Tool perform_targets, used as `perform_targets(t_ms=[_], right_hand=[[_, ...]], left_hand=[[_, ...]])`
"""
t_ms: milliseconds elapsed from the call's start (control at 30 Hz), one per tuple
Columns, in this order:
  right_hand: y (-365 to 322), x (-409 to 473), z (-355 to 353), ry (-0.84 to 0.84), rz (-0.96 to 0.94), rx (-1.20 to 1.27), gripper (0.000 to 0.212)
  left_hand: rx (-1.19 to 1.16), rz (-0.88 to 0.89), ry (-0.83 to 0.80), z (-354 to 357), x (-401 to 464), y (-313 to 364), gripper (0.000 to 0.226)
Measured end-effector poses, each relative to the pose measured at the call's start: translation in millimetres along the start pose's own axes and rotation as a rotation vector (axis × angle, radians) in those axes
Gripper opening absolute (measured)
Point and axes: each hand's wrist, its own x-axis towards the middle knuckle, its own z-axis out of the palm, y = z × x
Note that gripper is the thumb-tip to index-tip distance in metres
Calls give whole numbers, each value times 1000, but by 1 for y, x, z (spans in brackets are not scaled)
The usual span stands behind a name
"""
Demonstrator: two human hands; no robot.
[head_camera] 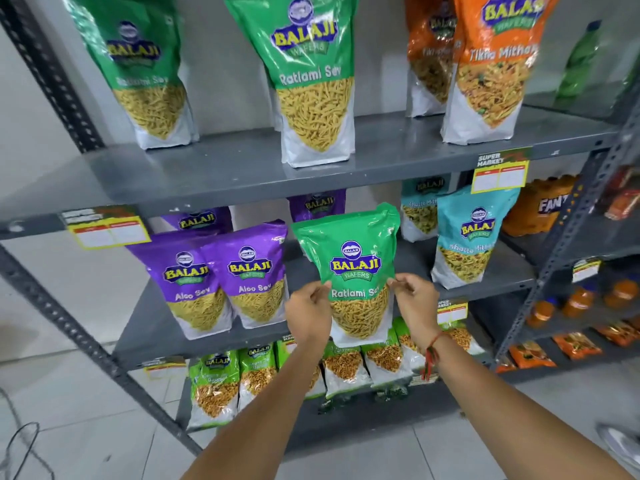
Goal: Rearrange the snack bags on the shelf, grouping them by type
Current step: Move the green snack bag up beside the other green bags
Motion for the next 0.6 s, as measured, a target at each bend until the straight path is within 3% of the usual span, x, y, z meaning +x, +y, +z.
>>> perform_targets(t_ms=[267,600], right_hand=[[-119,-37,22,12,-182,145,15],[-297,-5,117,-121,-410,414,13]], left_hand=[[-100,155,209,-114,13,59,23],[-157,321,483,-256,136,135,30]])
